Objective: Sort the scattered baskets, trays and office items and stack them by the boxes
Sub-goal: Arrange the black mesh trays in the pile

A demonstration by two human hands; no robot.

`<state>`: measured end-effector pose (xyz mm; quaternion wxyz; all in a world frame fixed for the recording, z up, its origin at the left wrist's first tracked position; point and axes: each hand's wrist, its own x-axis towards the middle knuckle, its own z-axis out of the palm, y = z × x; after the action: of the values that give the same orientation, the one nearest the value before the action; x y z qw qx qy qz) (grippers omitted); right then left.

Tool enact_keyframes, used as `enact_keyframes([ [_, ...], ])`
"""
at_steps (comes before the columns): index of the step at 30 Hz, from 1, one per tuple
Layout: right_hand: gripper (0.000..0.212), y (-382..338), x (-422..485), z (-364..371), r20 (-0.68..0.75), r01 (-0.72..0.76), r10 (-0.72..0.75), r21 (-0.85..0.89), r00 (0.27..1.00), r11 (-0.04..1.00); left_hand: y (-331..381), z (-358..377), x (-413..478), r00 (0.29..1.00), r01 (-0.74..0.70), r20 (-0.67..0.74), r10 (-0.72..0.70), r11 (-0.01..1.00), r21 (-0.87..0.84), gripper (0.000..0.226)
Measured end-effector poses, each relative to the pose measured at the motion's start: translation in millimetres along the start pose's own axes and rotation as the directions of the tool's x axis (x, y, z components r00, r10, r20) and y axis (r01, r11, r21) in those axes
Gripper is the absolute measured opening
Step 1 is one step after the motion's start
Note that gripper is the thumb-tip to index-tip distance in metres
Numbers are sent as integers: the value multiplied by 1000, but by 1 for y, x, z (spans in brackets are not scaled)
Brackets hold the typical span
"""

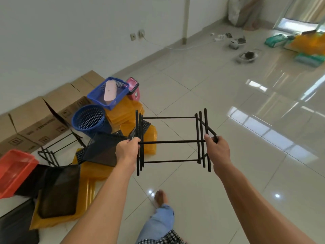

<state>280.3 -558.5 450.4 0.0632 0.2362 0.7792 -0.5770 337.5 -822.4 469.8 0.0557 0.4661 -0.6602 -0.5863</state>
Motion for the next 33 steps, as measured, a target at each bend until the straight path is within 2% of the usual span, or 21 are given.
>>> enact_keyframes([
  [12,32,-78,176,74,-24,-60,59,-19,998,998,111,110,146,996,30,78,-31,999,21,17],
  [15,31,-101,215,90,-9,-46,46,-40,999,998,136,130,174,998,41,55,-41,999,13,16],
  [27,28,-218,413,142,268,121,-68,-187,961,975,231,242,257,981,90,-152,-117,981,-173,16],
  [33,27,-271,484,185,381,237,-131,-247,915,939,248,272,296,942,156,-241,-231,942,-296,13],
])
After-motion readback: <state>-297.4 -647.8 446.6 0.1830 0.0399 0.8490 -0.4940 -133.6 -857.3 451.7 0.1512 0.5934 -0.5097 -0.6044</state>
